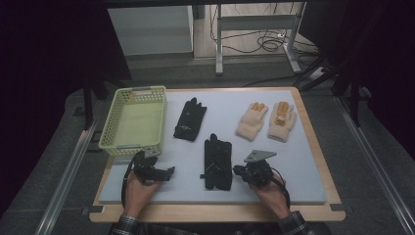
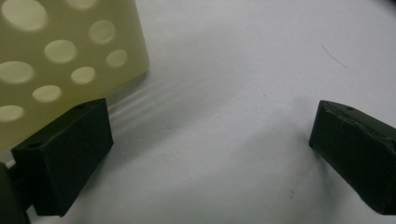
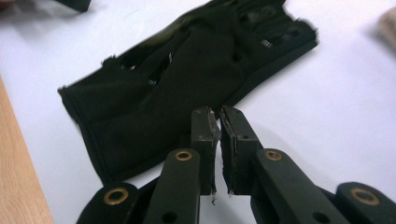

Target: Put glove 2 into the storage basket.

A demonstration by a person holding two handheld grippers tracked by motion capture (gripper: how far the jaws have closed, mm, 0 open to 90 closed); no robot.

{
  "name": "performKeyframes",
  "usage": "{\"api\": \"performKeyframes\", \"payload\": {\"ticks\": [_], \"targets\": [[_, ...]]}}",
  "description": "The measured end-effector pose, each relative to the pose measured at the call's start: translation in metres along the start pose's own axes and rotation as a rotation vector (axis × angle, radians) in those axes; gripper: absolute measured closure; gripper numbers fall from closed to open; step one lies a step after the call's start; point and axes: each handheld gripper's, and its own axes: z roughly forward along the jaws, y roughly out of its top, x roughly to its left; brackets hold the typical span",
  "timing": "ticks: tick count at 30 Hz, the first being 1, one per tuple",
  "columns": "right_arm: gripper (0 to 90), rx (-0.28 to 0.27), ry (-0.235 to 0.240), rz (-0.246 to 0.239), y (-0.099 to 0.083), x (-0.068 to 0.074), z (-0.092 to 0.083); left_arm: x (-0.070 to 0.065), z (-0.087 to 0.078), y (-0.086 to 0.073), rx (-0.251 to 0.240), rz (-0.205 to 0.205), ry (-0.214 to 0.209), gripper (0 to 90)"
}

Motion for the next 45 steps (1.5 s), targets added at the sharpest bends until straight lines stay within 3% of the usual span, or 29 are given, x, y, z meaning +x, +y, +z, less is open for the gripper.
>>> {"api": "performKeyframes", "payload": {"ticks": [9,11,15,18,25,32,40,45], "targets": [[83.5,-0.001,0.039,-0.044,-0.004,0.015,0.012,0.000,0.000,0.000,-0.001,0.000,0.000,0.0],[83.2,0.001,0.027,-0.061,-0.002,0.016,0.010,0.000,0.000,0.000,-0.001,0.001,0.000,0.0],[76.1,-0.032,0.013,-0.046,0.010,0.005,0.006,0.000,0.000,0.000,0.000,0.000,0.000,0.0],[71.4,-0.047,0.017,-0.032,0.026,-0.006,0.012,0.000,0.000,0.000,0.000,0.000,0.000,0.0],[66.4,-0.064,0.033,-0.017,0.073,-0.027,0.049,0.000,0.000,0.000,0.000,0.000,-0.001,0.0],[64.3,-0.053,0.024,-0.041,0.117,-0.035,0.087,0.000,0.000,0.000,0.000,-0.001,-0.002,0.0],[59.5,-0.028,0.025,-0.050,0.146,-0.044,0.133,0.000,0.000,0.000,-0.002,-0.001,-0.002,0.0],[50.0,-0.012,0.018,-0.049,0.158,-0.052,0.159,0.000,0.000,0.000,-0.002,-0.002,-0.003,0.0]]}}
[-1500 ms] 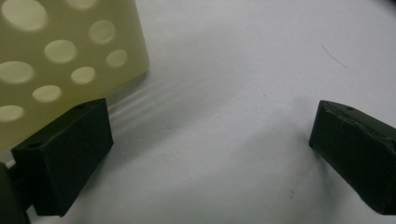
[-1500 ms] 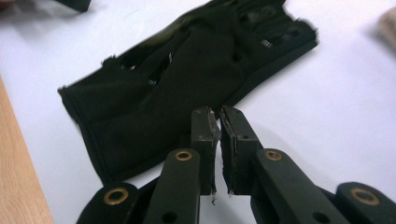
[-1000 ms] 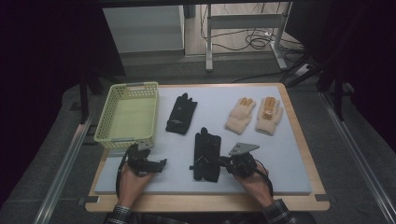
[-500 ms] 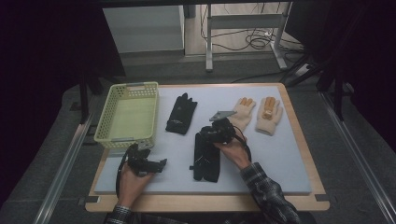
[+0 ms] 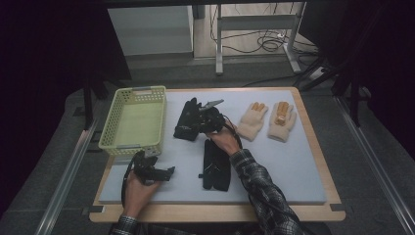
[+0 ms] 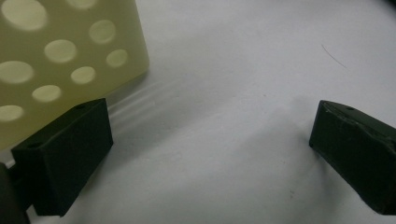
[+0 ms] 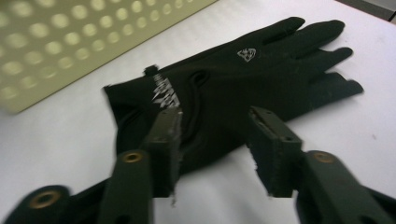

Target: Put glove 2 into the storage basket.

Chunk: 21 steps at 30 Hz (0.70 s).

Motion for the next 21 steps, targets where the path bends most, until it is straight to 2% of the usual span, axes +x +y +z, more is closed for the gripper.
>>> {"api": "performKeyframes", "payload": {"ticks": [5,10,12,14,15,18,20,21], "targets": [[36.9,-0.009,-0.014,0.000,0.011,-0.005,0.023,0.000,0.000,0.000,0.000,-0.001,-0.001,0.0],[27.6,-0.012,-0.023,-0.004,0.019,-0.005,0.041,0.000,0.000,0.000,0.000,-0.001,-0.001,0.0],[25.4,0.015,-0.022,-0.015,0.021,-0.004,0.049,0.000,0.000,0.000,0.000,-0.001,-0.001,0.0],[24.5,0.051,-0.040,-0.048,0.020,-0.001,0.056,0.000,0.000,0.000,0.000,-0.001,-0.001,0.0],[24.8,0.053,-0.055,-0.062,0.020,0.001,0.057,0.000,0.000,0.000,0.000,-0.001,-0.001,0.0],[32.9,0.066,-0.044,-0.069,0.021,0.003,0.059,0.000,0.000,0.000,0.000,0.000,-0.001,0.0],[43.2,0.070,-0.050,-0.070,0.022,0.003,0.060,0.000,0.000,0.000,0.001,0.001,-0.001,0.0],[51.7,0.073,-0.060,-0.069,0.022,0.004,0.059,0.000,0.000,0.000,0.005,0.005,-0.001,0.0]]}}
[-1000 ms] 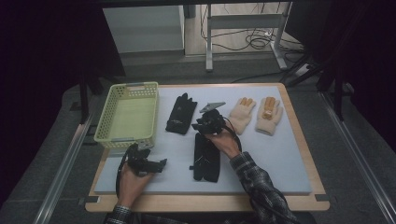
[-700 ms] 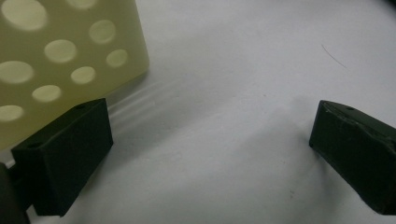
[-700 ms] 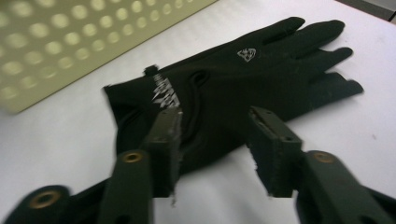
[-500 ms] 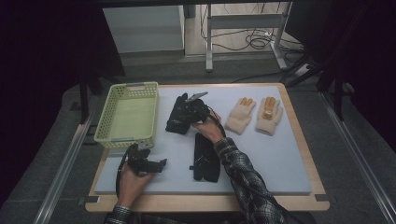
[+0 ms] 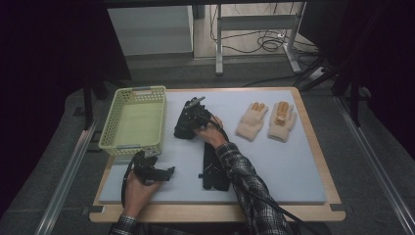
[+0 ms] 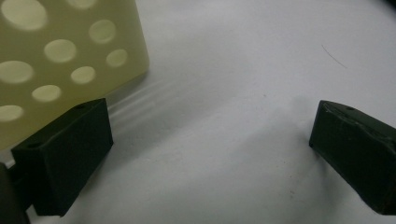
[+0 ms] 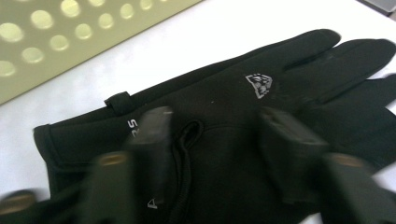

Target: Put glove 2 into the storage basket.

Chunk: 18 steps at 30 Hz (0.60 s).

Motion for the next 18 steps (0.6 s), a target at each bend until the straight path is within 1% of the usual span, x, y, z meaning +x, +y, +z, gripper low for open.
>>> {"api": "performKeyframes", "payload": {"ticks": [2,3,5,7,9,10,12,13,17,18], "targets": [[68.4,0.001,-0.010,0.001,0.000,0.000,-0.002,0.000,0.000,0.000,0.000,0.000,0.000,0.0],[72.1,0.001,-0.007,0.003,0.000,0.001,-0.002,0.000,0.000,0.000,0.000,0.000,0.000,0.0],[79.6,0.001,-0.029,-0.009,0.000,0.005,-0.003,0.000,0.000,0.000,0.000,0.000,0.000,0.0],[82.1,0.003,-0.045,-0.019,0.001,0.007,-0.004,0.000,0.000,0.000,0.000,0.000,0.000,0.0],[83.5,0.007,-0.045,-0.022,0.002,0.008,-0.006,0.000,0.000,0.000,0.000,0.000,0.000,0.0],[83.8,0.010,-0.048,-0.031,0.002,0.008,-0.007,0.000,0.000,0.000,0.000,0.000,0.000,0.0],[84.2,0.012,-0.058,-0.067,0.001,0.009,-0.011,0.000,0.000,0.000,0.000,0.000,0.000,0.0],[84.2,0.007,-0.063,-0.073,0.000,0.009,-0.014,0.000,0.000,0.000,0.000,0.000,0.000,0.0],[84.2,-0.033,-0.034,-0.028,-0.002,0.005,-0.030,0.000,0.000,0.000,-0.004,-0.005,0.001,0.0],[84.2,-0.045,-0.030,-0.027,-0.001,0.004,-0.036,0.000,0.000,0.000,-0.004,-0.005,0.001,0.0]]}}
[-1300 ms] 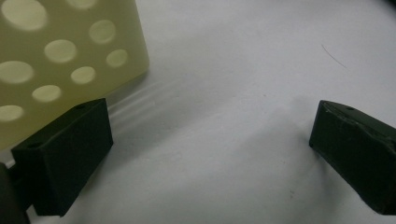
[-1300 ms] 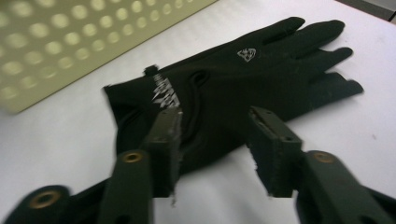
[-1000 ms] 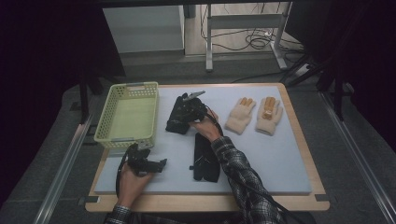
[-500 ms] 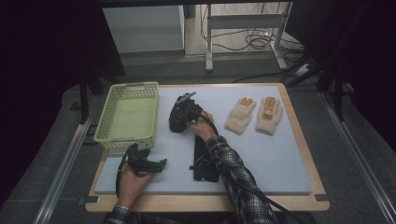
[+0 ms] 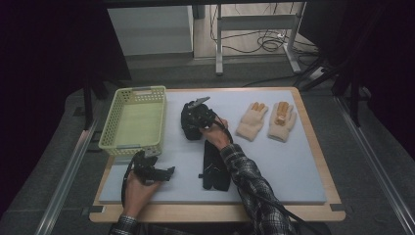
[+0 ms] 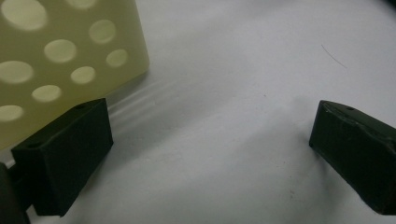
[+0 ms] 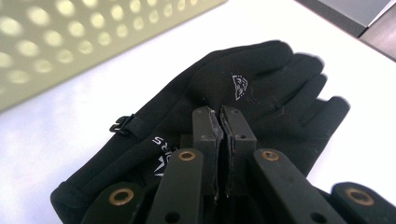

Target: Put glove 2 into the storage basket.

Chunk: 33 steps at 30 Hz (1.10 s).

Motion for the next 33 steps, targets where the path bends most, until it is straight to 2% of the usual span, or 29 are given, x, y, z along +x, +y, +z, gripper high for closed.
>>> {"api": "performKeyframes", "payload": {"ticks": [5,7,14,18,24,33], "targets": [[84.2,-0.024,-0.003,-0.034,0.004,0.005,-0.026,0.000,0.000,0.000,0.001,0.000,0.000,0.0],[84.2,-0.040,0.001,-0.032,0.005,0.009,-0.039,0.000,0.000,0.000,0.001,0.000,0.000,0.0],[84.0,-0.055,0.006,-0.051,-0.006,0.020,-0.076,0.000,0.000,0.000,-0.001,0.000,0.000,0.0],[84.0,-0.062,0.013,-0.036,-0.019,0.026,-0.098,0.000,0.000,0.000,-0.001,-0.001,0.001,0.0],[83.9,-0.076,0.032,0.028,-0.043,0.032,-0.129,0.000,0.000,0.000,-0.001,-0.002,0.002,0.0],[83.9,-0.071,0.018,0.035,-0.072,0.059,-0.157,0.000,0.000,0.000,-0.001,-0.004,0.002,0.0]]}}
